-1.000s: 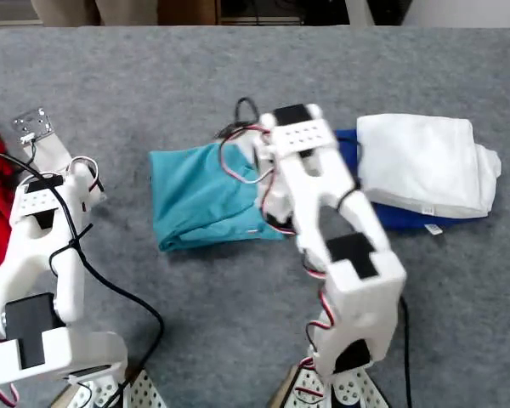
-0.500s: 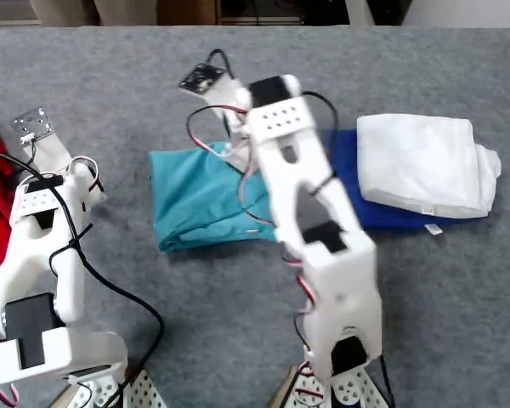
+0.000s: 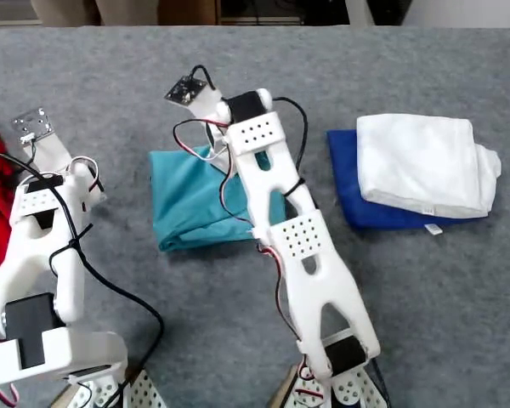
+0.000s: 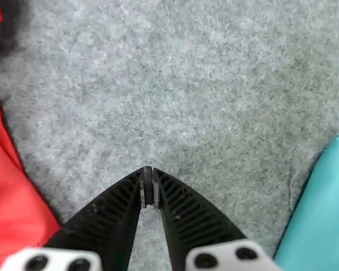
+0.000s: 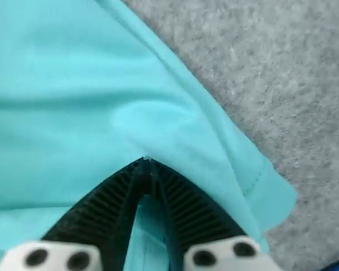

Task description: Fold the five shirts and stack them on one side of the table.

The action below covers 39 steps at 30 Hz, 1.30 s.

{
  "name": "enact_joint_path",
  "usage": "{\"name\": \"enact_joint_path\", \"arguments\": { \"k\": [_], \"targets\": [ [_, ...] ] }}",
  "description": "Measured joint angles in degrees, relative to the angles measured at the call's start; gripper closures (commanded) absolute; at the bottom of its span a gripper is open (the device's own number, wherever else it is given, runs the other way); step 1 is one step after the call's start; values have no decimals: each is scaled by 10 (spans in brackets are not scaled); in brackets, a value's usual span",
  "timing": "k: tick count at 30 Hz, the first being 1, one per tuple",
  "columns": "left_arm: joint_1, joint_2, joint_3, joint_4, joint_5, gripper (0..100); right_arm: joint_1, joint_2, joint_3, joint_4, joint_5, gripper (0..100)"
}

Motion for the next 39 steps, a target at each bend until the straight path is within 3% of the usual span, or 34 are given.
{"name": "enact_joint_path", "arguments": {
  "k": [8, 39],
  "targets": [
    [0, 0, 0, 0, 0, 982, 0, -11, 59, 1, 0, 994],
    [0, 0, 0, 0, 0, 982, 31, -340, 535, 1, 7, 994]
  ]
}}
